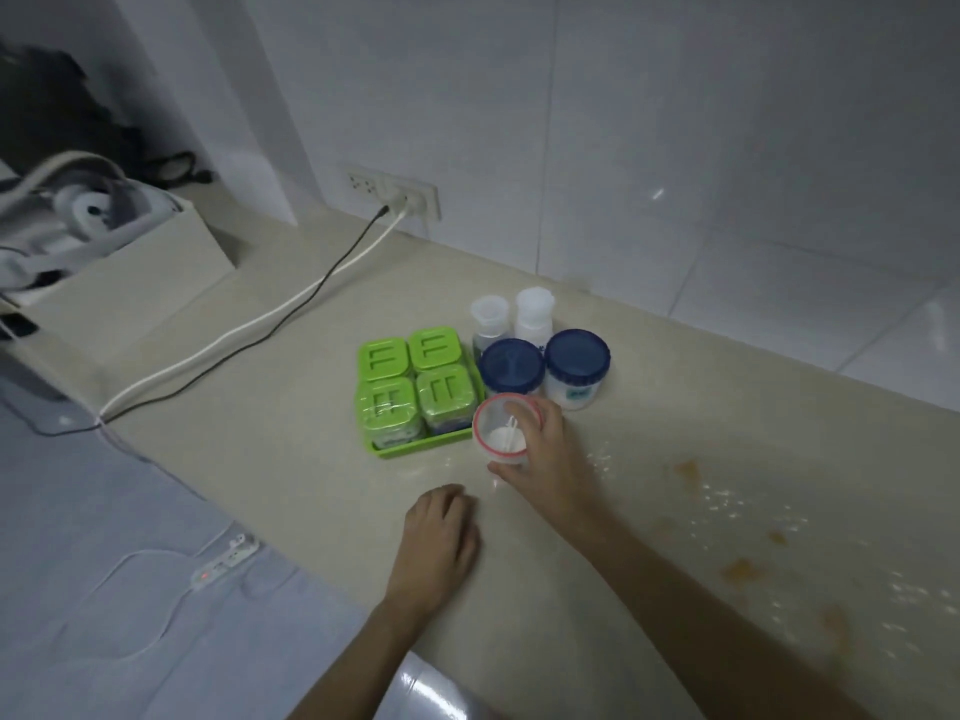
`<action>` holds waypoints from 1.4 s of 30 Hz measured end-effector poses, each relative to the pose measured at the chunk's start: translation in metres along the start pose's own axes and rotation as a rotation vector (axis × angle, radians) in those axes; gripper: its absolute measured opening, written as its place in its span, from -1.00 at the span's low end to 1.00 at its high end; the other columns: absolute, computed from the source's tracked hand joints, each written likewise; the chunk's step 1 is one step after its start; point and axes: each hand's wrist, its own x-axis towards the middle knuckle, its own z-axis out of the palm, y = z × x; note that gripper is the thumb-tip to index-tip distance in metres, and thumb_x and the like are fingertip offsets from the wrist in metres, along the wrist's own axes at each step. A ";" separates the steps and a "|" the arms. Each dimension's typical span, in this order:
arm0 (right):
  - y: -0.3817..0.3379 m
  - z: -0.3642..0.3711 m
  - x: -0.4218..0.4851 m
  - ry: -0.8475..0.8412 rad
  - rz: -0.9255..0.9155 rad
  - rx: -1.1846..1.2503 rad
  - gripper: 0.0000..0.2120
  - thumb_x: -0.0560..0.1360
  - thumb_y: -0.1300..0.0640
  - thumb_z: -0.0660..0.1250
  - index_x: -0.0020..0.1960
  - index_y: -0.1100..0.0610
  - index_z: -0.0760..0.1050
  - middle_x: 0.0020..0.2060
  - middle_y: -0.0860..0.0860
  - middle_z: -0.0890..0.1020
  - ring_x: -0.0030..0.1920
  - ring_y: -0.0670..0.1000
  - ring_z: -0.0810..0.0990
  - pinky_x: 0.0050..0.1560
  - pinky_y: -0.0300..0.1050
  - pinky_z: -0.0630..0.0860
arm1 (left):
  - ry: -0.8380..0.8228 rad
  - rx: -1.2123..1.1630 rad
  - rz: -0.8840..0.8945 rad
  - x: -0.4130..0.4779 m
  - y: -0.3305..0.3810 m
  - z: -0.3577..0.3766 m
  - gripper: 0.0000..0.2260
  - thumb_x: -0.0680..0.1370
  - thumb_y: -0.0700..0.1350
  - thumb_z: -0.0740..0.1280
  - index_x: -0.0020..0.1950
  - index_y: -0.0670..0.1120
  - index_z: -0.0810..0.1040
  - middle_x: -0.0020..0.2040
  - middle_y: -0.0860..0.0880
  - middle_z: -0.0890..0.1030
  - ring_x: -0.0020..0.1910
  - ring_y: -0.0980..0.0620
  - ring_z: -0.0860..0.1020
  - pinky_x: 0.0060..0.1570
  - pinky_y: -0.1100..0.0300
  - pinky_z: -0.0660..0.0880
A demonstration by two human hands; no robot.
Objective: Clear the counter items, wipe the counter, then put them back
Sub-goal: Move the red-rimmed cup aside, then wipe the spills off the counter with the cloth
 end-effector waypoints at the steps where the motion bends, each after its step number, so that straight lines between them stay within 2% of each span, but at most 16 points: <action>1: -0.002 -0.001 -0.001 -0.003 -0.002 0.005 -0.24 0.18 -0.02 0.56 0.31 0.06 0.36 0.30 0.13 0.38 0.27 0.15 0.40 0.24 0.09 0.45 | -0.004 0.003 0.016 0.000 -0.001 0.001 -0.78 0.49 -0.03 0.21 0.09 -0.05 0.48 0.14 -0.07 0.55 0.12 -0.07 0.48 0.11 0.17 0.29; 6: 0.013 -0.023 -0.048 0.016 0.053 -0.029 -0.35 0.39 -0.12 0.33 0.39 0.12 0.29 0.41 0.20 0.30 0.39 0.16 0.30 0.39 0.03 0.32 | -0.003 -0.059 0.078 -0.003 0.008 0.008 -0.76 0.51 -0.04 0.22 0.11 -0.08 0.53 0.15 -0.07 0.55 0.14 -0.06 0.49 0.16 0.16 0.30; 9: 0.032 -0.035 -0.119 0.020 0.083 -0.041 -0.48 0.47 0.01 0.34 0.38 0.13 0.31 0.41 0.15 0.29 0.39 0.08 0.32 0.41 -0.11 0.26 | 0.014 -0.115 0.156 -0.015 0.021 0.015 -0.76 0.52 -0.05 0.25 0.13 -0.10 0.55 0.18 -0.08 0.56 0.17 -0.04 0.47 0.23 0.14 0.31; 12: 0.044 -0.049 -0.196 0.035 0.175 -0.033 -0.53 0.52 0.01 0.31 0.39 0.07 0.30 0.43 0.06 0.27 0.41 -0.03 0.29 0.41 -0.31 0.21 | -0.024 -0.142 0.285 -0.027 0.039 0.026 -0.78 0.54 -0.08 0.26 0.14 -0.11 0.55 0.19 -0.08 0.55 0.17 -0.04 0.49 0.26 0.08 0.35; 15: 0.051 -0.060 -0.257 0.097 0.330 -0.021 -0.54 0.54 -0.06 0.24 0.39 0.03 0.31 0.43 -0.01 0.28 0.42 -0.10 0.27 0.41 -0.23 0.23 | -0.087 -0.168 0.397 -0.037 0.067 0.040 -0.76 0.54 -0.09 0.26 0.15 -0.13 0.56 0.19 -0.08 0.57 0.16 -0.05 0.51 0.24 0.08 0.38; 20: 0.067 -0.076 -0.345 0.255 0.576 -0.075 -0.52 0.54 -0.12 0.19 0.41 0.01 0.30 0.42 -0.03 0.30 0.40 -0.09 0.28 0.42 -0.15 0.25 | -0.161 -0.213 0.581 -0.052 0.127 0.061 -0.74 0.56 -0.07 0.22 0.17 -0.13 0.57 0.16 -0.07 0.59 0.18 -0.04 0.52 0.21 0.08 0.38; 26: 0.088 -0.105 -0.410 0.328 0.683 -0.067 -0.53 0.54 -0.12 0.17 0.41 -0.02 0.29 0.42 -0.07 0.28 0.41 -0.13 0.22 0.43 -0.38 0.05 | -0.240 -0.192 0.722 -0.068 0.195 0.074 -0.72 0.58 -0.05 0.18 0.23 -0.07 0.52 0.21 -0.02 0.55 0.24 0.01 0.45 0.28 0.14 0.29; 28: 0.102 -0.120 -0.425 0.344 0.691 -0.106 -0.55 0.54 -0.10 0.17 0.39 0.02 0.33 0.39 -0.03 0.33 0.37 -0.11 0.28 0.42 -0.42 0.04 | -0.255 -0.186 0.755 -0.077 0.220 0.080 -0.72 0.57 -0.06 0.20 0.25 -0.06 0.51 0.22 -0.03 0.54 0.24 0.00 0.45 0.28 0.15 0.28; 31: 0.129 -0.150 -0.446 0.363 0.677 -0.146 -0.57 0.54 -0.09 0.17 0.35 0.07 0.36 0.36 0.04 0.39 0.32 -0.02 0.38 0.42 -0.25 0.20 | -0.265 -0.178 0.782 -0.085 0.256 0.089 -0.71 0.58 -0.04 0.18 0.27 -0.04 0.50 0.23 -0.02 0.53 0.26 0.02 0.43 0.30 0.15 0.27; 33: 0.152 -0.169 -0.460 0.360 0.656 -0.194 -0.57 0.55 -0.08 0.16 0.35 0.09 0.37 0.36 0.07 0.40 0.33 0.02 0.40 0.38 -0.07 0.33 | -0.267 -0.168 0.784 -0.088 0.279 0.095 -0.69 0.59 -0.02 0.16 0.29 -0.04 0.48 0.24 -0.02 0.53 0.27 0.03 0.42 0.32 0.16 0.25; 36: 0.193 -0.201 -0.484 0.364 0.629 -0.243 -0.58 0.56 -0.04 0.17 0.36 0.11 0.37 0.36 0.09 0.41 0.34 0.04 0.39 0.32 0.06 0.41 | -0.270 -0.152 0.855 -0.092 0.322 0.107 -0.68 0.59 -0.01 0.16 0.30 -0.06 0.48 0.24 -0.04 0.53 0.25 0.00 0.44 0.30 0.15 0.27; 39: 0.226 -0.226 -0.498 0.351 0.594 -0.260 -0.54 0.56 -0.04 0.19 0.40 0.13 0.32 0.41 0.11 0.35 0.39 0.05 0.34 0.34 0.10 0.39 | -0.247 -0.131 0.935 -0.092 0.363 0.120 -0.69 0.58 -0.04 0.19 0.29 -0.09 0.48 0.21 -0.07 0.54 0.20 -0.05 0.48 0.25 0.14 0.32; 42: 0.252 -0.248 -0.505 0.328 0.587 -0.290 -0.46 0.56 -0.11 0.16 0.47 0.08 0.21 0.48 0.10 0.24 0.46 0.06 0.24 0.44 0.11 0.25 | -0.239 -0.099 0.970 -0.097 0.394 0.131 -0.69 0.58 -0.04 0.19 0.30 -0.09 0.48 0.20 -0.07 0.56 0.20 -0.04 0.49 0.27 0.15 0.30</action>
